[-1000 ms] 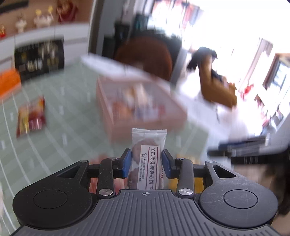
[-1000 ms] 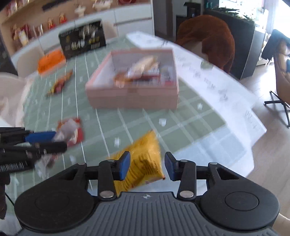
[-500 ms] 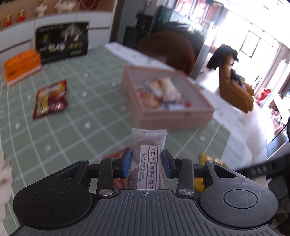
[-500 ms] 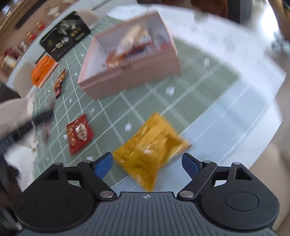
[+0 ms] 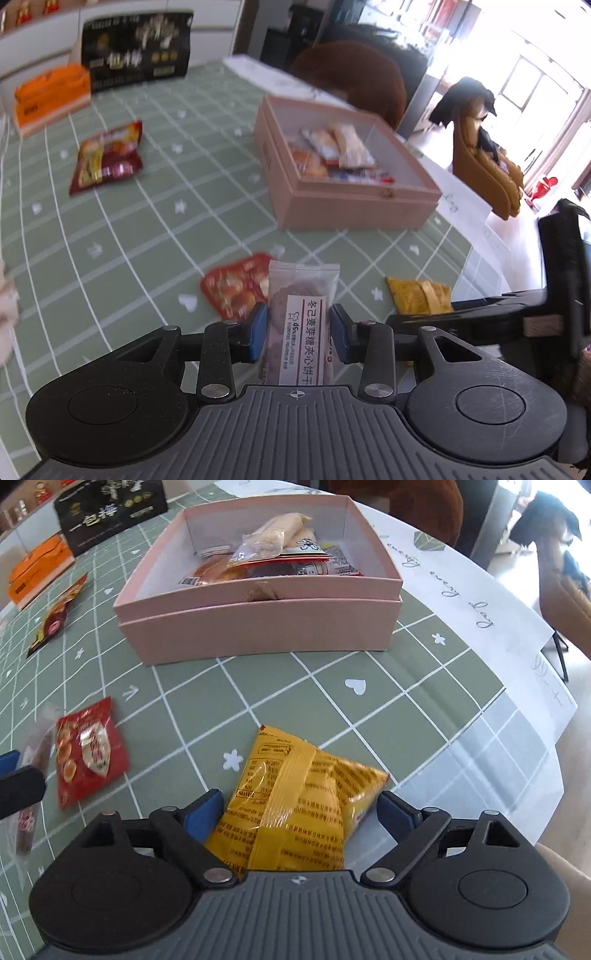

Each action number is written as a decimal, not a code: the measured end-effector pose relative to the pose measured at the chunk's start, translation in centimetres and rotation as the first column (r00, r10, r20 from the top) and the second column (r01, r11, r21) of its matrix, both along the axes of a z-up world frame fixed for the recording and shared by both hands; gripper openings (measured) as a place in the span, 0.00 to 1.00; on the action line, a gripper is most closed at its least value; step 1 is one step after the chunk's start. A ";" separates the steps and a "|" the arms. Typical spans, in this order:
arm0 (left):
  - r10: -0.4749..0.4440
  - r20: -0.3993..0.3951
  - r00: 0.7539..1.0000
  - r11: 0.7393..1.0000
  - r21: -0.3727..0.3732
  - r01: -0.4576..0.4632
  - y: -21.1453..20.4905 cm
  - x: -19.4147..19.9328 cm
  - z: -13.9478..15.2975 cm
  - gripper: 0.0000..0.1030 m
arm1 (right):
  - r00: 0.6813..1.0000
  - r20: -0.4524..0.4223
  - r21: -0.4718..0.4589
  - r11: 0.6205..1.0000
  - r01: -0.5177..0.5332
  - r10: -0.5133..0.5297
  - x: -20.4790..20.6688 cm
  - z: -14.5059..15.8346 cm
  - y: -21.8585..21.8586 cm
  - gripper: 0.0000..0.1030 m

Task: Organize snacks
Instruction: 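Carry the yellow bag to the pink box with the right tool while the left holds biscuits, then drop the yellow bag into the pink box with the right tool while the left drops biscuits, then grasp the red spicy snack packet with the left tool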

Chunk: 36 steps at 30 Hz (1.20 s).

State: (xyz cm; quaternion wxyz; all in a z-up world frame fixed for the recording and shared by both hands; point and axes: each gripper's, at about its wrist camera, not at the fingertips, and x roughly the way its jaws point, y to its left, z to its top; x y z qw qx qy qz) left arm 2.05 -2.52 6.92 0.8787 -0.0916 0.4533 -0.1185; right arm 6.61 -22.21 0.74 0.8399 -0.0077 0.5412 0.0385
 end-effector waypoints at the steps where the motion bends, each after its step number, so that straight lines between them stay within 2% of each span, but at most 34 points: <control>1: 0.000 -0.029 1.000 1.000 -0.006 0.000 -0.1 0.1 -0.3 0.41 | 1.000 0.003 0.001 1.000 -0.011 0.011 -0.3 0.1 -0.2 0.79; 2: -0.006 -0.056 0.998 1.000 -0.013 0.006 -0.2 0.3 -0.7 0.41 | 1.000 0.005 0.001 1.000 -0.028 0.028 -0.7 0.2 -0.4 0.70; 4: -0.028 -0.052 0.998 0.999 -0.031 0.026 -0.4 -0.1 -1.2 0.41 | 0.998 -0.007 0.007 0.998 -0.064 0.064 -1.5 0.6 -0.8 0.64; 7: -0.036 0.006 0.999 0.998 -0.048 0.036 -0.6 -0.5 -0.8 0.40 | 0.997 -0.018 0.039 0.997 -0.070 0.071 -2.6 1.2 -2.0 0.61; 10: -0.015 0.100 0.995 0.992 -0.125 0.028 -0.1 0.8 2.2 0.40 | 0.999 0.017 0.102 0.994 -0.050 0.048 -2.6 3.0 -3.3 0.59; 11: -0.010 0.146 0.989 0.990 -0.140 0.031 0.0 1.7 3.7 0.40 | 0.998 0.052 0.134 0.990 -0.046 0.039 -2.1 4.5 -3.9 0.59; 14: 0.012 0.270 0.963 0.988 -0.150 0.030 -0.5 5.9 8.5 0.41 | 0.980 0.199 0.202 0.978 -0.060 0.019 0.5 10.2 -4.9 0.59; 17: -0.004 0.257 0.966 0.975 -0.213 0.061 -1.4 12.4 10.3 0.42 | 0.954 0.299 0.234 0.968 -0.086 0.012 4.5 14.5 -4.9 0.60; 19: -0.041 0.216 0.976 0.964 -0.248 0.095 -2.4 16.8 9.8 0.43 | 0.939 0.344 0.226 0.969 -0.104 0.020 7.2 15.3 -4.4 0.61; 21: -0.055 0.175 0.983 0.961 -0.257 0.099 -2.9 19.4 9.1 0.42 | 0.939 0.341 0.219 0.969 -0.117 0.036 10.4 14.8 -3.8 0.66; 24: -0.033 0.181 0.983 0.971 -0.225 0.074 -2.3 20.3 8.3 0.42 | 0.955 0.298 0.209 0.976 -0.065 0.000 13.5 13.1 -3.9 0.67; 27: -0.001 0.170 0.985 0.982 -0.186 0.033 -0.1 20.1 6.5 0.42 | 0.958 0.285 0.223 0.974 -0.048 -0.018 13.5 12.0 -4.5 0.73; 29: 0.046 0.143 0.989 0.992 -0.119 -0.029 2.3 20.1 4.7 0.42 | 0.962 0.271 0.212 0.976 -0.042 -0.017 13.1 11.1 -4.7 0.75; 31: 0.123 0.127 0.984 0.992 -0.054 -0.117 5.8 20.2 2.7 0.42 | 0.968 0.251 0.187 0.981 -0.047 -0.001 12.2 9.9 -4.4 0.75; 33: 0.226 0.133 0.965 0.974 -0.006 -0.227 9.7 19.9 1.4 0.42 | 0.973 0.229 0.166 0.985 -0.050 0.011 11.3 8.7 -4.1 0.75; 36: 0.382 0.164 0.909 0.918 0.049 -0.395 14.9 19.5 -0.3 0.42 | 0.983 0.184 0.177 0.983 -0.050 0.017 10.1 6.8 -3.9 0.75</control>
